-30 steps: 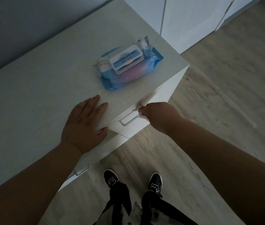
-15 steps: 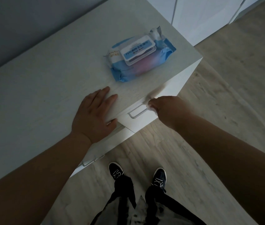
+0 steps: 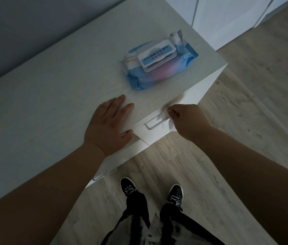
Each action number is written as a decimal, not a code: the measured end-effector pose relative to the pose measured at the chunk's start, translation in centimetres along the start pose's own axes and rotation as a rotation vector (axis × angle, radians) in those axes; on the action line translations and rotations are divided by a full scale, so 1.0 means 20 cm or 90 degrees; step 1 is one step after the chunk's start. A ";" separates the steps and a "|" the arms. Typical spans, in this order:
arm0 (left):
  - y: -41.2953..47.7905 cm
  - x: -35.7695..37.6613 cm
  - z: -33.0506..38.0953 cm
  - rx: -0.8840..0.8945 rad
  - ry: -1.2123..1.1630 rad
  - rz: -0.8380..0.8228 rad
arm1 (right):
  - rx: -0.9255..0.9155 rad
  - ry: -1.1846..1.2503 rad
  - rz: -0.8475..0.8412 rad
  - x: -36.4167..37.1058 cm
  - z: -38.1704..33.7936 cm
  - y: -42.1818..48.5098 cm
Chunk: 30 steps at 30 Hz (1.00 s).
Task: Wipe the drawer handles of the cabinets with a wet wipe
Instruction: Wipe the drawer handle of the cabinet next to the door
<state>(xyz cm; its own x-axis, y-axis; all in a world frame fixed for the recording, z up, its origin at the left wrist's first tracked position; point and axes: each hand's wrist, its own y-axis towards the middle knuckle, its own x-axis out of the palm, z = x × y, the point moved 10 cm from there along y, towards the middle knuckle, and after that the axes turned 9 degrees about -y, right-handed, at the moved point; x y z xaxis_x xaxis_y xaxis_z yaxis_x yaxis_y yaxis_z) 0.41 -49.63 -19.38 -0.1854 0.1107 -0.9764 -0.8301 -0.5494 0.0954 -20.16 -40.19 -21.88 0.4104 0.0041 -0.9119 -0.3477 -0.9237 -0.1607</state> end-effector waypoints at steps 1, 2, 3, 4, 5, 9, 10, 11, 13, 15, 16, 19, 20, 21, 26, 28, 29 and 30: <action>0.00 0.00 0.00 -0.001 -0.001 0.000 | -0.003 -0.004 0.003 -0.01 0.00 0.00; 0.00 0.00 0.00 -0.002 -0.003 0.000 | -0.016 -0.025 0.009 -0.02 0.00 -0.01; 0.00 0.00 0.00 -0.004 -0.006 0.000 | -0.033 -0.061 0.013 -0.01 -0.01 -0.03; 0.00 0.00 0.00 -0.008 -0.007 -0.002 | -0.043 -0.093 0.010 0.00 -0.03 -0.05; 0.00 0.00 0.00 -0.010 -0.007 -0.002 | -0.040 -0.105 0.009 0.02 -0.03 -0.07; 0.00 0.00 0.00 -0.009 -0.015 0.002 | 0.056 0.058 0.024 0.03 -0.01 -0.05; 0.00 0.00 0.00 -0.010 -0.014 0.001 | 0.071 0.082 0.037 0.02 0.01 -0.05; -0.01 0.00 0.00 -0.010 -0.012 -0.001 | 0.077 0.070 0.053 0.00 0.02 -0.06; -0.01 0.00 0.00 -0.015 -0.010 -0.009 | 0.052 0.002 0.072 0.00 0.00 -0.10; -0.01 0.01 -0.01 -0.019 -0.008 -0.020 | 0.049 -0.001 0.064 0.03 -0.03 -0.14; -0.01 0.01 -0.01 -0.019 -0.006 -0.024 | 0.063 0.036 0.056 0.04 -0.03 -0.14; 0.00 0.01 -0.01 -0.016 -0.003 -0.022 | 0.057 0.069 0.048 0.06 -0.07 -0.11; 0.00 0.01 0.00 -0.017 -0.006 -0.019 | 0.063 0.056 0.061 0.06 -0.05 -0.11; -0.01 0.00 0.00 -0.018 -0.010 -0.013 | 0.080 0.041 0.080 0.04 -0.02 -0.12; 0.00 -0.01 0.00 -0.024 -0.017 -0.010 | 0.074 0.062 0.062 0.10 -0.09 -0.14; 0.00 0.00 0.00 -0.018 -0.012 -0.015 | 0.044 0.075 0.016 0.15 -0.17 -0.14; 0.00 -0.01 0.01 -0.011 -0.010 -0.010 | 0.059 0.069 0.021 0.15 -0.15 -0.14; 0.00 -0.01 0.01 -0.004 -0.010 -0.001 | 0.095 0.068 0.042 0.14 -0.10 -0.15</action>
<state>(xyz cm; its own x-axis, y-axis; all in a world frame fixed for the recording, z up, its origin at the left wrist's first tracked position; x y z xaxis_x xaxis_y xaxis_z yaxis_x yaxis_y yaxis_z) 0.36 -49.48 -19.10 -0.1920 0.1242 -0.9735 -0.8270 -0.5546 0.0924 -16.28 -38.27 -23.16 0.4663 -0.1024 -0.8787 -0.4953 -0.8532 -0.1634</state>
